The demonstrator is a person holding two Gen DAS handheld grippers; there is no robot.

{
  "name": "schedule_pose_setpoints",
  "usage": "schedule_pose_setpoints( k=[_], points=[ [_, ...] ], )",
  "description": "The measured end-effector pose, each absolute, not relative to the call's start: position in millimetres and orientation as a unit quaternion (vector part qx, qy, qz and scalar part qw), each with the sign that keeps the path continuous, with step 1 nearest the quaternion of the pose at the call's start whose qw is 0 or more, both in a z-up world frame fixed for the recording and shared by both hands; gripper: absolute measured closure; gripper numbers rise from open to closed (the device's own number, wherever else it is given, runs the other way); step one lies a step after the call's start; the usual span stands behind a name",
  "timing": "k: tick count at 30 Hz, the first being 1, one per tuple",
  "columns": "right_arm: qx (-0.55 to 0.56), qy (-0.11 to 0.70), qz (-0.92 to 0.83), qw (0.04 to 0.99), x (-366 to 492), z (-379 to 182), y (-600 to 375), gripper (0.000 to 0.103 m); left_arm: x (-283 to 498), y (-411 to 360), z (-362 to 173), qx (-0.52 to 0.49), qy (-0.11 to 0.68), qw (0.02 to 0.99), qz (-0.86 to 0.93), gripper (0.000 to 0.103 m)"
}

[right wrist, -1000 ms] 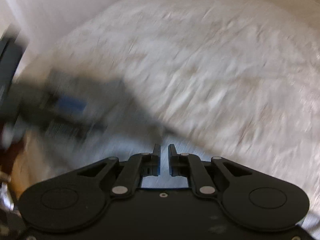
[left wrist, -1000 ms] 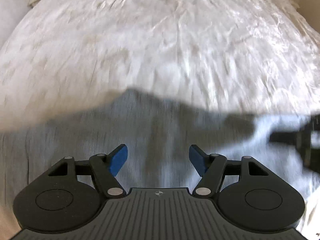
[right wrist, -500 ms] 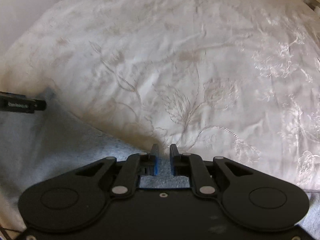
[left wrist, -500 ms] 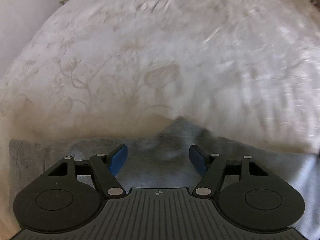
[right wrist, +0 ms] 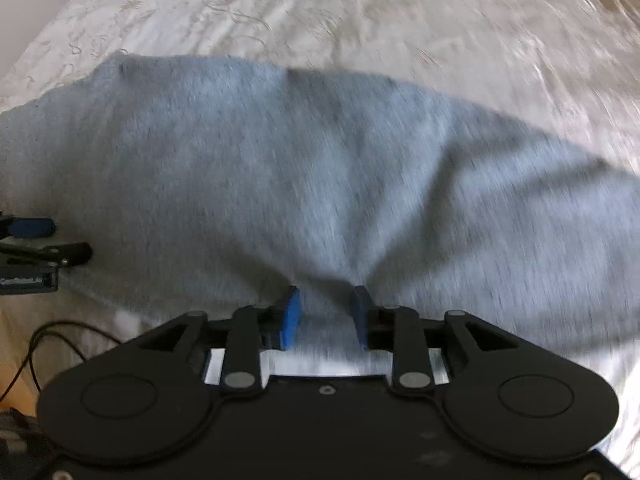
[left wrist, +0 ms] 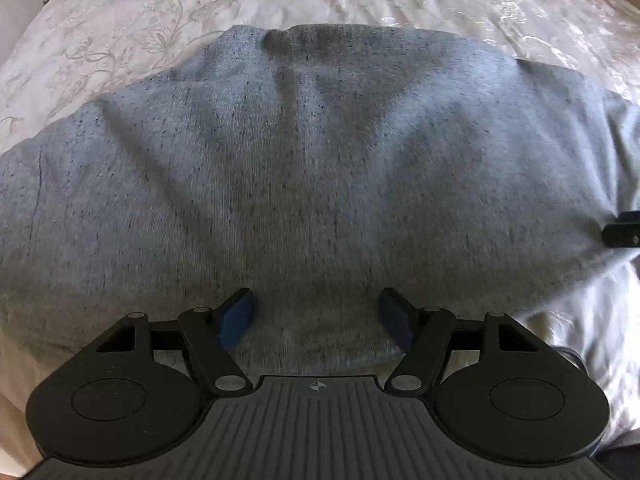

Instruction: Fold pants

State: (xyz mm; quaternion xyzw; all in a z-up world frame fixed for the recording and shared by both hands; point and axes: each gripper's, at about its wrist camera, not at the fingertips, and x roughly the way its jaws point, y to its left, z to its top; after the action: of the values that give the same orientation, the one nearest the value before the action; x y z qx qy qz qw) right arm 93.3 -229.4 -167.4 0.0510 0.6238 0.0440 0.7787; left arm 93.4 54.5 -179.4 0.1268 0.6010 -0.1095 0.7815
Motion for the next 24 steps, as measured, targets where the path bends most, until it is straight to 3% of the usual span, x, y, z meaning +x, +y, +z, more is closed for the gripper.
schedule_pose_setpoints(
  k=[4,10,15,24],
  points=[
    [0.063,0.622,0.013,0.780,81.7,-162.6,-230.8,0.069,96.2,58.2,-171.7,0.118,0.597,0.785,-0.116,0.035],
    [0.088,0.607,-0.040,0.789,60.9,-140.2,-229.6,0.059,113.1,65.4,-153.2,0.129,0.563,0.804,-0.139,0.035],
    [0.141,0.599,-0.108,0.781,33.8,-123.4,-245.1,0.056,129.6,93.6,-169.1,0.140,0.582,0.795,-0.099,0.035],
    [0.223,0.563,-0.226,0.763,-8.4,-107.3,-287.2,0.050,137.5,103.5,-191.2,0.143,0.589,0.787,-0.118,0.019]
  ],
)
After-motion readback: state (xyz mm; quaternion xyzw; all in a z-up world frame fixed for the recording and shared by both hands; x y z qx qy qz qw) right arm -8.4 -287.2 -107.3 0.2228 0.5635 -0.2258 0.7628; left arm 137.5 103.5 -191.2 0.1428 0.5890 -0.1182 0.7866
